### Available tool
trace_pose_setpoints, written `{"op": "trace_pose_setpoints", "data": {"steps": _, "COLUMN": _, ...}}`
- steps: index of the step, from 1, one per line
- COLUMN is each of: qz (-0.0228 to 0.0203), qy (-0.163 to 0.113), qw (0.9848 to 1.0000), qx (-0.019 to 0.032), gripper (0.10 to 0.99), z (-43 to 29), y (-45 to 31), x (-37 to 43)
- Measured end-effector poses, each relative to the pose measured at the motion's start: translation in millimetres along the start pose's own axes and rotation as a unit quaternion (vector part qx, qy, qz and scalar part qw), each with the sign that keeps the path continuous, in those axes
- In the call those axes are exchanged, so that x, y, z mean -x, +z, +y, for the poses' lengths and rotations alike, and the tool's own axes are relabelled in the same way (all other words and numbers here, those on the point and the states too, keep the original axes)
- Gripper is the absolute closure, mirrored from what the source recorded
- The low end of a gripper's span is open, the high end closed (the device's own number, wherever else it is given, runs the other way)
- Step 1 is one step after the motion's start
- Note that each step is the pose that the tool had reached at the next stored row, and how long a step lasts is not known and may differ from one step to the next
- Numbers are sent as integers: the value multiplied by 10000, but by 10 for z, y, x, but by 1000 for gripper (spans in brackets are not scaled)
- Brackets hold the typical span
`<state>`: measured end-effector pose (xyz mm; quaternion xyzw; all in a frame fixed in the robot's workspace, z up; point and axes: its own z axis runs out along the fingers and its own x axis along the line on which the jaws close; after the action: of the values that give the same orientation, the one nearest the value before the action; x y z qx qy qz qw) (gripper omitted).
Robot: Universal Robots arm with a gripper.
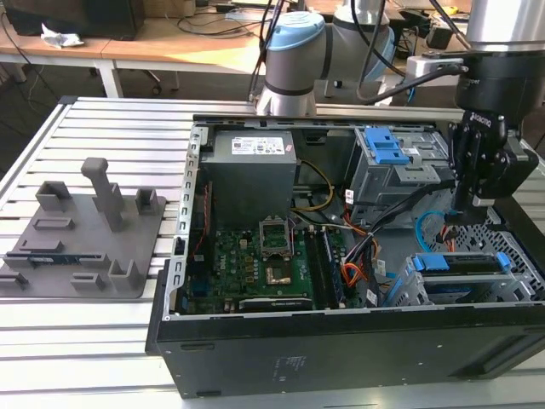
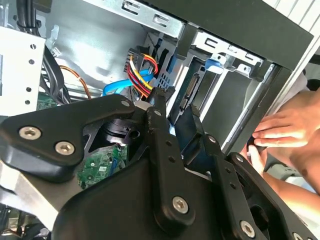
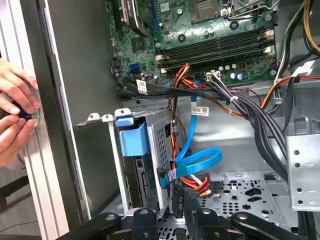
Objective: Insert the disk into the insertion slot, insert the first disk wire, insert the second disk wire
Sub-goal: 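Insert the first disk wire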
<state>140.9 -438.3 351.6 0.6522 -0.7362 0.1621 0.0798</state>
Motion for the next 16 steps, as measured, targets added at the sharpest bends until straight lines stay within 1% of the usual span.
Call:
{"op": "trace_pose_setpoints", "data": {"steps": 1, "qz": 55, "qy": -2, "qw": 10000, "qx": -6, "gripper": 737, "z": 4, "y": 4, "x": 32}}
{"op": "trace_pose_setpoints", "data": {"steps": 3, "qz": 119, "qy": -8, "qw": 9999, "qx": -15, "gripper": 737, "z": 11, "y": 0, "x": 84}}
{"op": "trace_pose_setpoints", "data": {"steps": 4, "qz": 195, "qy": -16, "qw": 9998, "qx": -25, "gripper": 737, "z": 16, "y": -10, "x": 129}}
{"op": "trace_pose_setpoints", "data": {"steps": 5, "qz": 241, "qy": -20, "qw": 9997, "qx": -32, "gripper": 737, "z": 19, "y": -14, "x": 157}}
{"op": "trace_pose_setpoints", "data": {"steps": 6, "qz": 275, "qy": -23, "qw": 9996, "qx": -37, "gripper": 737, "z": 21, "y": -10, "x": 171}}
{"op": "trace_pose_setpoints", "data": {"steps": 9, "qz": 339, "qy": -29, "qw": 9994, "qx": -46, "gripper": 737, "z": 26, "y": 28, "x": 187}}
{"op": "trace_pose_setpoints", "data": {"steps": 10, "qz": 351, "qy": -30, "qw": 9994, "qx": -47, "gripper": 737, "z": 27, "y": 37, "x": 190}}
{"op": "trace_pose_setpoints", "data": {"steps": 12, "qz": 377, "qy": -33, "qw": 9993, "qx": -51, "gripper": 737, "z": 29, "y": 32, "x": 208}}
{"op": "trace_pose_setpoints", "data": {"steps": 14, "qz": 412, "qy": -37, "qw": 9991, "qx": -56, "gripper": 737, "z": 22, "y": 32, "x": 212}}
{"op": "trace_pose_setpoints", "data": {"steps": 16, "qz": 458, "qy": -39, "qw": 9989, "qx": -62, "gripper": 737, "z": 17, "y": 32, "x": 215}}
